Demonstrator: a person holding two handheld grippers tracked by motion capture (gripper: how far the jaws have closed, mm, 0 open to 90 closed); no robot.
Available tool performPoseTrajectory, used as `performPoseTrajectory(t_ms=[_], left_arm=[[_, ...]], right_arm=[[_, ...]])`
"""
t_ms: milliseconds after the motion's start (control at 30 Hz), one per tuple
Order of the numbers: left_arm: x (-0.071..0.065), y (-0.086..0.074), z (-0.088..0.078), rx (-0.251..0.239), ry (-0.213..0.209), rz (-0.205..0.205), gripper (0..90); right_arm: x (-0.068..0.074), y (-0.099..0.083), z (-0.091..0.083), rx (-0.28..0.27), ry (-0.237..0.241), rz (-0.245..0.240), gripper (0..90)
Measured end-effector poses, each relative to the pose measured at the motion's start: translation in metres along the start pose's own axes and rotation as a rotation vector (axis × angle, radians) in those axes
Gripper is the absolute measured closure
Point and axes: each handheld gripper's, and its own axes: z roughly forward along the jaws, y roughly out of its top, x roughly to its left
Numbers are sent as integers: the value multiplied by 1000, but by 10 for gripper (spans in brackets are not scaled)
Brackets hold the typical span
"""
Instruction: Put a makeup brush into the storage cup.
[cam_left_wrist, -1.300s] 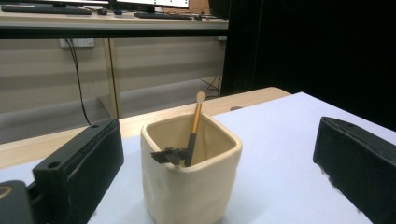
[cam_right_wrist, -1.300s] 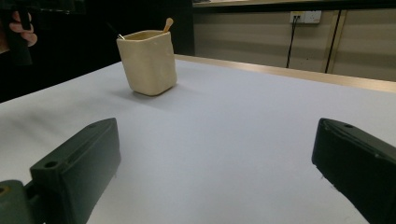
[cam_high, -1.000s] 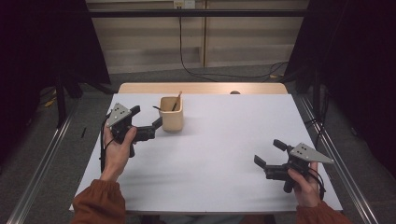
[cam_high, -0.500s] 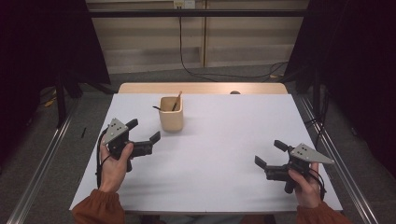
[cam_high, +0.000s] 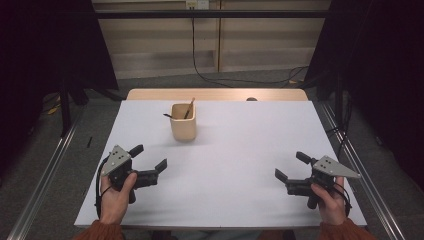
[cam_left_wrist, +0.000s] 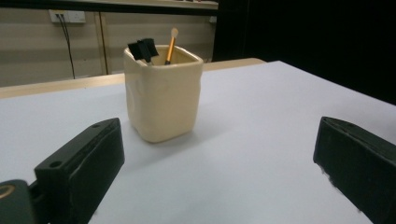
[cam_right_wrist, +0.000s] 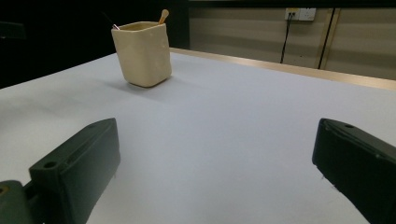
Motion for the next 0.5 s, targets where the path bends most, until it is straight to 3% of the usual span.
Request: performPoseTrajectory(t_ms=[100, 267, 367, 500], left_arm=[[-6, -3, -6, 3, -4, 15, 16], [-13, -8, -16, -7, 8, 7, 15], [-15, -14, -17, 18, 4, 25, 15], [-9, -19, -20, 0, 30, -13, 16]], right_arm=[[0, -1, -4, 0, -3, 3, 0], [-1, -1, -9, -9, -10, 6, 0], [-1, -1, -10, -9, -8, 5, 0], [-1, -1, -9, -5, -3, 9, 0]])
